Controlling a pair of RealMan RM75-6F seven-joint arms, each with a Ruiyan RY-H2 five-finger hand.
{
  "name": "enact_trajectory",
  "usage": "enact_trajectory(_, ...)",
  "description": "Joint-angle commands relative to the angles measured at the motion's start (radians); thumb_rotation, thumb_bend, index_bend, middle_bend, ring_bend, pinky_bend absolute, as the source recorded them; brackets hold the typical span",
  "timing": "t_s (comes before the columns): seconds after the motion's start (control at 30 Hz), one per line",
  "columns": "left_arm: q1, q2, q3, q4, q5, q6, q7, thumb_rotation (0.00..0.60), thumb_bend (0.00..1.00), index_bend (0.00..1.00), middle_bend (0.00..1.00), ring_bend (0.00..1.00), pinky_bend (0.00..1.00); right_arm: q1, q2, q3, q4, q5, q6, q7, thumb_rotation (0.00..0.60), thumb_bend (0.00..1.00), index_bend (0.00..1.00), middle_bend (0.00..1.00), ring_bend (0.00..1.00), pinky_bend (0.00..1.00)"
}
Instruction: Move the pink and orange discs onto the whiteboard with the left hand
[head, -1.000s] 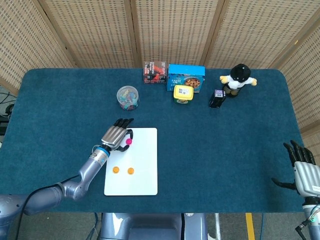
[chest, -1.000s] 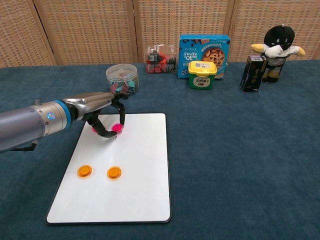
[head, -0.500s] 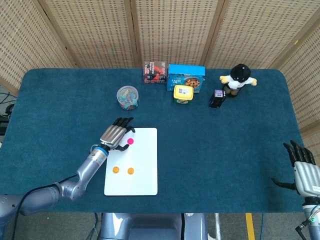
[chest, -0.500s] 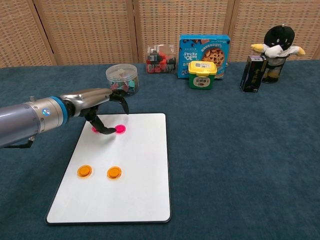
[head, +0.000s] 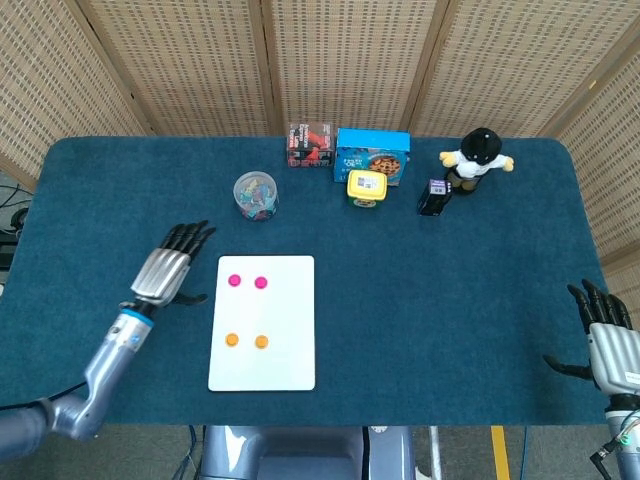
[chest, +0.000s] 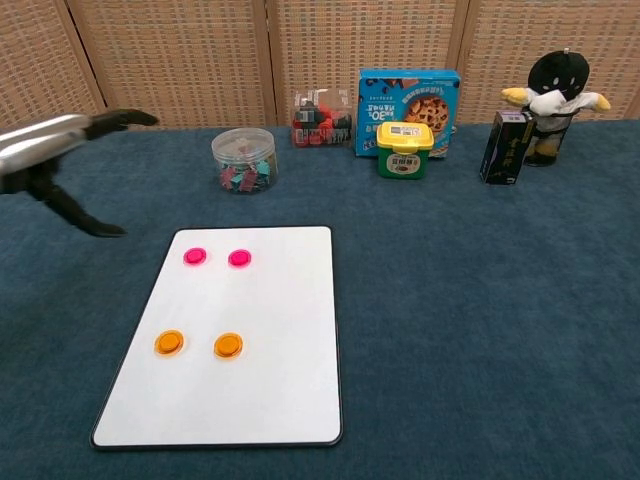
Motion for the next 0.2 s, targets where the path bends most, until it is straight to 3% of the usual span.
enact_trajectory(0.03, 0.137, 0.117, 0.061, -0.094, 0.018, 0.144, 0.003, 0.600, 0.00, 0.00, 0.00, 0.00, 0.00, -0.001, -0.004, 0.001, 0.002, -0.003, 0.007, -0.003, 0.600, 0.00, 0.00, 0.00, 0.00, 0.00)
enact_trajectory(0.2, 0.250, 0.190, 0.085, -0.148, -0.018, 0.255, 0.019, 0.600, 0.00, 0.00, 0.00, 0.00, 0.00, -0.004, -0.012, 0.003, 0.009, -0.011, 0.021, -0.008, 0.600, 0.00, 0.00, 0.00, 0.00, 0.00)
